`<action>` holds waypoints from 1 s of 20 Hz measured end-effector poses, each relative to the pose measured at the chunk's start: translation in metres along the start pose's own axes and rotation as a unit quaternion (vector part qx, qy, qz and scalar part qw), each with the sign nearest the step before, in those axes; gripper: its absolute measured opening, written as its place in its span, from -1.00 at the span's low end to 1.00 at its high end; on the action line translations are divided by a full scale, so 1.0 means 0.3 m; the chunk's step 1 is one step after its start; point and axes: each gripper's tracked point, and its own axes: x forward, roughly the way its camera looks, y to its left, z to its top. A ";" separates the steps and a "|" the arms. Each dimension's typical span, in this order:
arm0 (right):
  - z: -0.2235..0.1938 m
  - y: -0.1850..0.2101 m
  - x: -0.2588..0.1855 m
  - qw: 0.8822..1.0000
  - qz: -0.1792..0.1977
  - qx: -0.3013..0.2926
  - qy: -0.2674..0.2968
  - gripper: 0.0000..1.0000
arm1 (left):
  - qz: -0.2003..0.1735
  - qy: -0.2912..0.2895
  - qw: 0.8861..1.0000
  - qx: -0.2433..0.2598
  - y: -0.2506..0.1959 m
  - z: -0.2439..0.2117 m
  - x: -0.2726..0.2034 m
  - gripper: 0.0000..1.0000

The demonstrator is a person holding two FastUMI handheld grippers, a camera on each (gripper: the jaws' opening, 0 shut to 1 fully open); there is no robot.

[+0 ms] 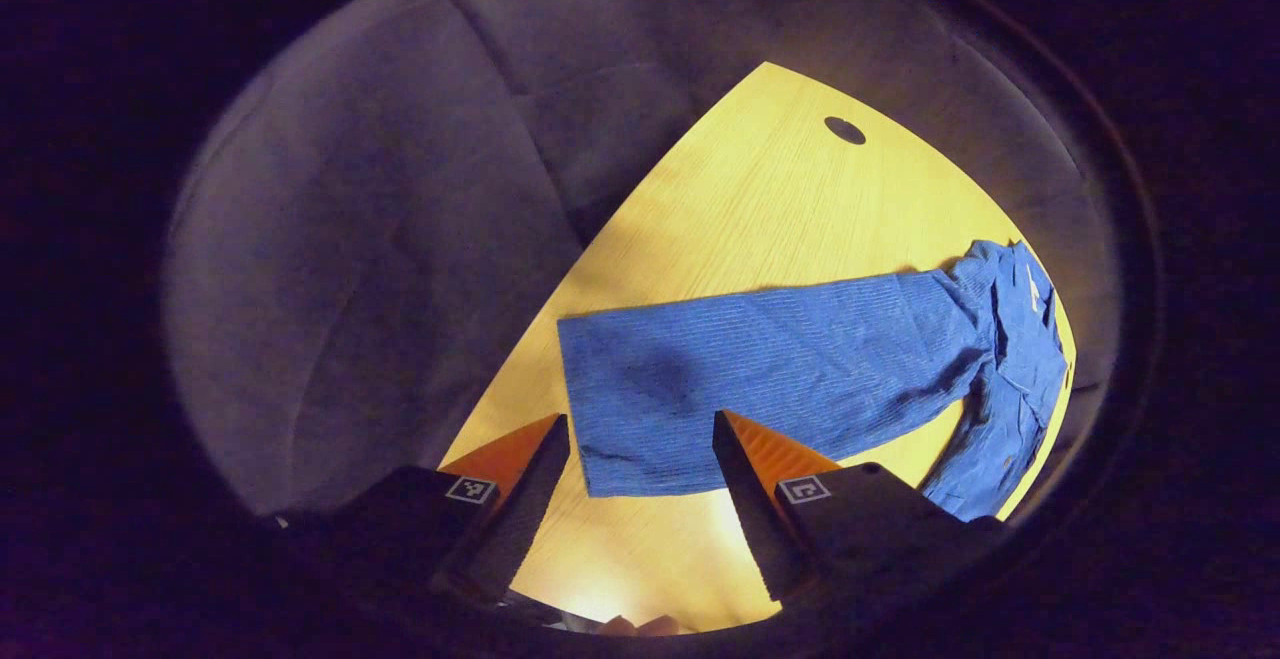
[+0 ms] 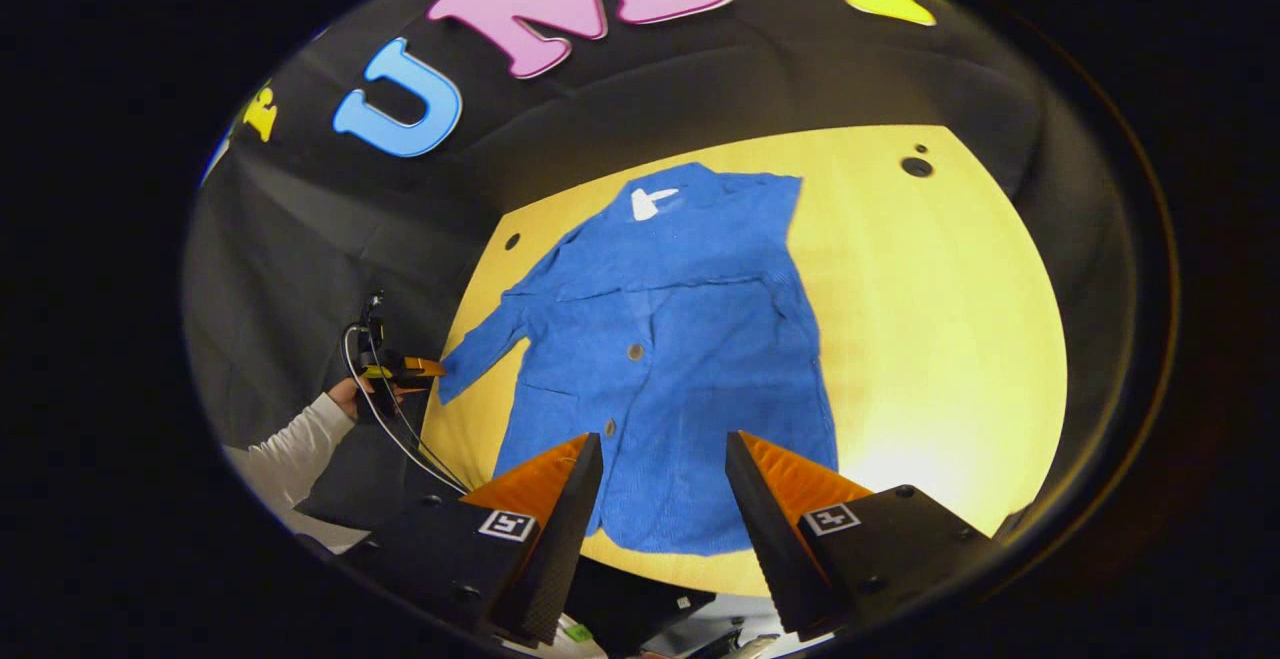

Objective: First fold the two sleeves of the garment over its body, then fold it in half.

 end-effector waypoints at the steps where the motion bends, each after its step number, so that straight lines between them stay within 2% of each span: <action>1: -0.019 -0.036 -0.023 1.000 -0.013 0.003 0.001 0.62 | 0.001 0.012 1.000 -0.005 0.007 -0.010 0.021 0.70; 3: -0.027 -0.082 -0.048 0.999 -0.033 0.017 -0.004 0.62 | 0.003 0.058 0.998 -0.015 0.005 -0.065 0.057 0.65; 4: -0.022 -0.077 -0.069 0.999 -0.031 0.029 -0.012 0.62 | 0.001 0.038 0.999 0.003 -0.005 -0.029 0.086 0.69; 5: -0.027 -0.069 -0.075 0.999 -0.026 0.035 -0.015 0.63 | 0.000 0.056 0.998 0.014 -0.013 -0.048 0.076 0.67; 11: -0.077 -0.019 -0.044 1.000 -0.016 0.018 0.010 0.66 | -0.005 0.070 0.997 0.032 -0.002 -0.038 0.066 0.69; 12: -0.082 -0.015 -0.037 1.000 -0.014 0.013 0.016 0.70 | -0.012 0.073 0.996 0.043 -0.016 -0.031 0.055 0.59; 13: -0.090 -0.017 -0.027 1.000 -0.015 0.009 0.023 0.70 | -0.024 0.074 0.996 0.048 -0.054 -0.032 0.058 0.08; 15: -0.097 -0.025 -0.018 0.999 -0.019 0.003 0.030 0.71 | -0.006 0.067 0.996 0.056 -0.095 -0.025 0.078 -0.94; 17: -0.095 -0.025 -0.024 0.999 -0.015 0.002 0.031 0.70 | 0.003 0.053 0.997 0.055 -0.103 -0.004 0.055 -1.00; 19: -0.077 -0.028 -0.030 1.000 -0.009 0.004 0.024 0.71 | -0.020 0.030 0.998 0.049 -0.153 0.020 0.006 -1.00; 20: -0.066 -0.034 -0.030 1.000 -0.007 0.005 0.020 0.70 | -0.029 0.016 0.997 0.063 -0.178 0.030 -0.026 -1.00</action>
